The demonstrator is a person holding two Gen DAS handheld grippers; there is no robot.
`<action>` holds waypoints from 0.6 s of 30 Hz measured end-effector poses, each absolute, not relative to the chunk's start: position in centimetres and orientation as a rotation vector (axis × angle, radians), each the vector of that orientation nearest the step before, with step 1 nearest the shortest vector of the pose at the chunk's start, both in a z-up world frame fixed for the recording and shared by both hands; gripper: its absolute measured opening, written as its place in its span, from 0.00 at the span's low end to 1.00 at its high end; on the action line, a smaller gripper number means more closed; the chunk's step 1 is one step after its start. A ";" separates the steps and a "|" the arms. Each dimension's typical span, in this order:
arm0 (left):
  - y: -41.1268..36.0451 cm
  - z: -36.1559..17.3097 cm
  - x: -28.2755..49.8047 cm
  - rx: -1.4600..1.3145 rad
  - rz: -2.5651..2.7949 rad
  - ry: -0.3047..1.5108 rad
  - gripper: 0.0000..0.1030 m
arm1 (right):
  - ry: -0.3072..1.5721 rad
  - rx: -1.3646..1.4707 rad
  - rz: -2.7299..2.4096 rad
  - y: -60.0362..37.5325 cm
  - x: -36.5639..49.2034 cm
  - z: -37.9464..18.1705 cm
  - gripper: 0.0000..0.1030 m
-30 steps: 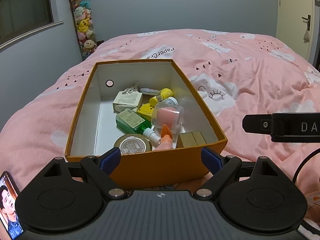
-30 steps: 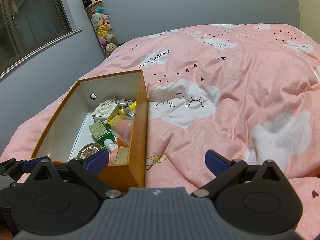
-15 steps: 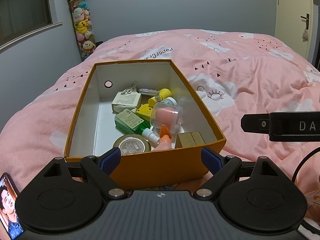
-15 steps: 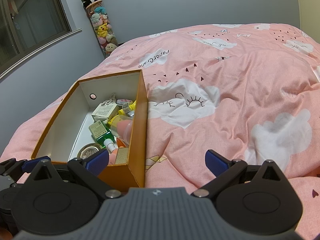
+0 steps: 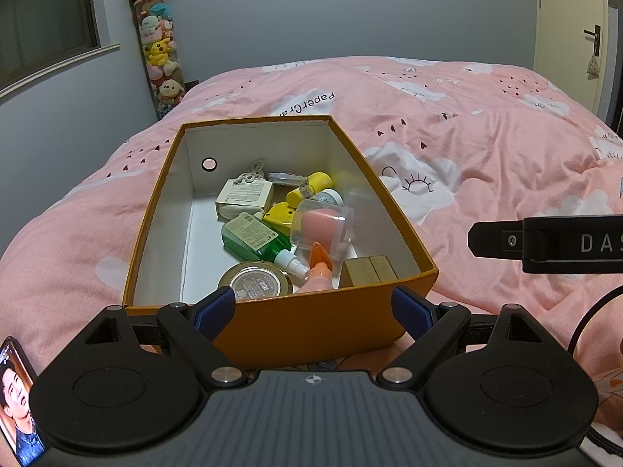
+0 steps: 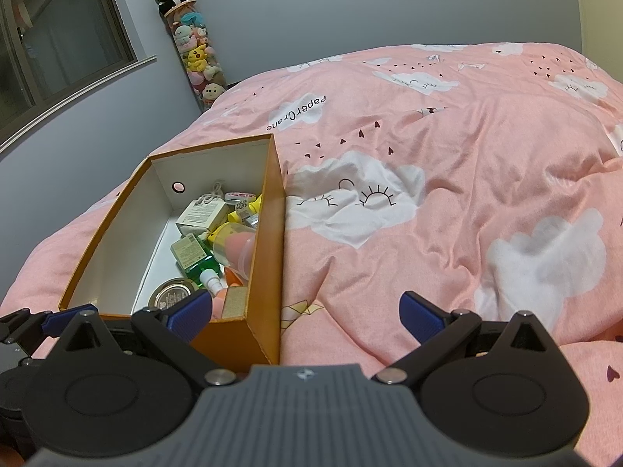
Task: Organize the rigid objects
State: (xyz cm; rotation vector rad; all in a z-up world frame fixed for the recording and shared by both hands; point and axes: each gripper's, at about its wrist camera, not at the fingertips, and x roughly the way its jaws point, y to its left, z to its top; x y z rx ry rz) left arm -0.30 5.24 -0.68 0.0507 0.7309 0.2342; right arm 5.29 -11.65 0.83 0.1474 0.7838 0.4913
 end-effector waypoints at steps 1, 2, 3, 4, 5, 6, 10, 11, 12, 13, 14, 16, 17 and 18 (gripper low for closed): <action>5.2 -0.7 -0.3 0.051 0.234 0.732 1.00 | 0.784 0.147 0.491 -11.6 5.3 0.8 0.97; 5.2 -0.7 -0.3 0.050 0.234 0.732 1.00 | 0.784 0.148 0.492 -11.7 5.3 0.8 0.97; 5.2 -0.7 -0.3 0.051 0.234 0.732 1.00 | 0.785 0.148 0.492 -11.7 5.3 0.8 0.97; 5.2 -0.7 -0.3 0.051 0.234 0.732 1.00 | 0.786 0.148 0.492 -11.6 5.3 0.8 0.97; 5.2 -0.7 -0.3 0.051 0.234 0.732 1.00 | 0.786 0.150 0.489 -11.6 5.2 0.8 0.97; 5.2 -0.7 -0.3 0.051 0.234 0.732 1.00 | 0.787 0.150 0.488 -11.5 5.2 0.8 0.97; 5.3 -0.7 -0.3 0.051 0.234 0.732 1.00 | 0.788 0.152 0.486 -11.4 5.1 0.8 0.97; 5.3 -0.7 -0.3 0.051 0.234 0.732 1.00 | 0.788 0.152 0.486 -11.4 5.1 0.8 0.97; 5.2 -0.7 -0.3 0.051 0.234 0.732 1.00 | 0.788 0.152 0.486 -11.5 5.1 0.8 0.97; 5.2 -0.7 -0.3 0.051 0.234 0.733 1.00 | 0.788 0.152 0.486 -11.4 5.1 0.8 0.97; 5.2 -0.7 -0.3 0.053 0.234 0.733 1.00 | 0.788 0.153 0.486 -11.5 5.1 0.8 0.97; 5.1 -0.7 -0.3 0.056 0.232 0.731 1.00 | 0.787 0.156 0.485 -11.4 5.1 0.7 0.97; 5.1 -0.7 -0.3 0.060 0.229 0.730 1.00 | 0.787 0.157 0.483 -11.4 5.1 0.8 0.97; 5.0 -0.8 -0.3 0.062 0.227 0.729 1.00 | 0.787 0.157 0.483 -11.4 5.1 0.8 0.97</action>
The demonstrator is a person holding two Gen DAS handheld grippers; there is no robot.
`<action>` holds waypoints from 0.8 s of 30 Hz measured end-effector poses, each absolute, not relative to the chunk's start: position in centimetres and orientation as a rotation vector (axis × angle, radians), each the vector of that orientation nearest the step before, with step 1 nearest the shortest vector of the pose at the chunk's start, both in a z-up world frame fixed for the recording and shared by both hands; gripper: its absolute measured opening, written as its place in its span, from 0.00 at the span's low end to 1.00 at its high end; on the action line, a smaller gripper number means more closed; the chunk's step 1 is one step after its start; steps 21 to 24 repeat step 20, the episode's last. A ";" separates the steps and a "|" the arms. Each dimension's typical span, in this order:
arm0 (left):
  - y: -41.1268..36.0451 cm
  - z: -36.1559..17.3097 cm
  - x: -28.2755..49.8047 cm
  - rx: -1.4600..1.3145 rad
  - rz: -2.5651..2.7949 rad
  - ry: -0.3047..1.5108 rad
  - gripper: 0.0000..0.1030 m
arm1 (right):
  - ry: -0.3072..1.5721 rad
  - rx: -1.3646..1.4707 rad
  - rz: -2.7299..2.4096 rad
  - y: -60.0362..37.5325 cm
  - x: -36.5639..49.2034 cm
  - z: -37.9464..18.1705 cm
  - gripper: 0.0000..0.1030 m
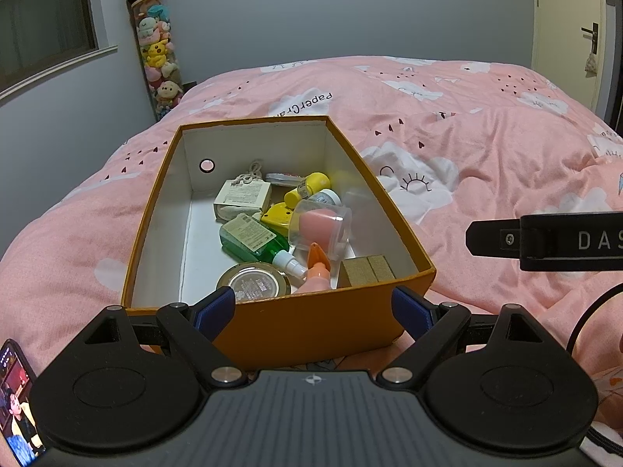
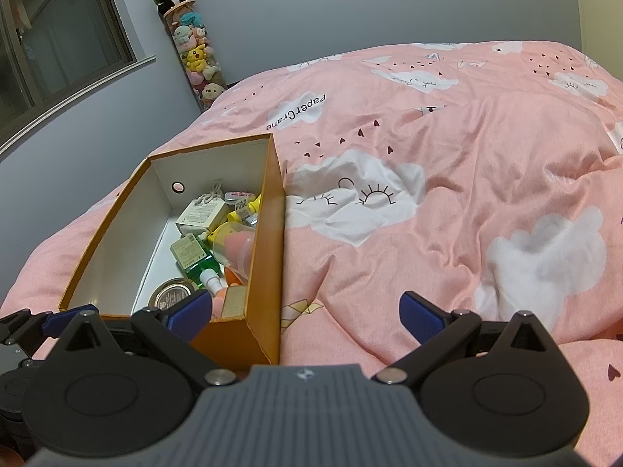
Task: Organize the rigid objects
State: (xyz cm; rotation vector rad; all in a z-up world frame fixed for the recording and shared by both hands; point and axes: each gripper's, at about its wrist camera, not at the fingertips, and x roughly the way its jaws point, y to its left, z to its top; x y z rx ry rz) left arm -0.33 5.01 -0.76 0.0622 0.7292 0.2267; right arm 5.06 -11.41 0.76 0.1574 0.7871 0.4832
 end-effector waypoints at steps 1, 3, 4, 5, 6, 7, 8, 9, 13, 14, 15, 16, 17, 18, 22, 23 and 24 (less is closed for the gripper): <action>5.0 -0.8 -0.3 0.064 0.224 0.729 1.00 | 0.787 0.158 0.482 -11.4 5.0 0.8 0.97; 5.0 -0.8 -0.4 0.065 0.219 0.727 1.00 | 0.784 0.157 0.479 -11.3 5.0 0.8 0.97; 5.0 -0.8 -0.4 0.065 0.217 0.726 1.00 | 0.782 0.155 0.478 -11.3 4.9 0.9 0.97; 5.0 -0.8 -0.4 0.065 0.215 0.724 1.00 | 0.779 0.153 0.477 -11.3 4.9 0.9 0.97; 5.0 -0.7 -0.4 0.065 0.212 0.722 1.00 | 0.777 0.151 0.477 -11.2 4.8 1.0 0.97; 5.1 -0.7 -0.5 0.065 0.211 0.721 1.00 | 0.776 0.150 0.477 -11.2 4.8 1.0 0.97; 5.1 -0.7 -0.5 0.065 0.211 0.721 1.00 | 0.777 0.151 0.476 -11.2 4.8 1.0 0.97; 5.1 -0.7 -0.5 0.064 0.211 0.721 1.00 | 0.778 0.152 0.476 -11.2 4.8 1.0 0.97; 5.1 -0.7 -0.5 0.065 0.209 0.720 1.00 | 0.784 0.156 0.473 -11.2 4.8 1.0 0.97; 5.2 -0.6 -0.4 0.065 0.208 0.719 1.00 | 0.784 0.155 0.473 -11.2 4.8 1.0 0.97; 5.2 -0.6 -0.5 0.065 0.208 0.719 1.00 | 0.785 0.155 0.473 -11.2 4.8 1.1 0.97; 5.2 -0.6 -0.5 0.064 0.207 0.719 1.00 | 0.785 0.155 0.472 -11.2 4.7 1.1 0.97; 5.2 -0.6 -0.5 0.062 0.206 0.718 1.00 | 0.785 0.156 0.472 -11.2 4.8 1.1 0.97; 5.2 -0.6 -0.5 0.061 0.204 0.716 1.00 | 0.785 0.156 0.472 -11.2 4.8 1.1 0.97; 5.2 -0.5 -0.5 0.061 0.205 0.715 1.00 | 0.786 0.156 0.472 -11.2 4.8 1.0 0.97; 5.2 -0.5 -0.5 0.061 0.205 0.715 1.00 | 0.786 0.156 0.472 -11.2 4.8 1.0 0.97; 5.2 -0.5 -0.5 0.061 0.205 0.715 1.00 | 0.786 0.156 0.472 -11.2 4.8 1.0 0.97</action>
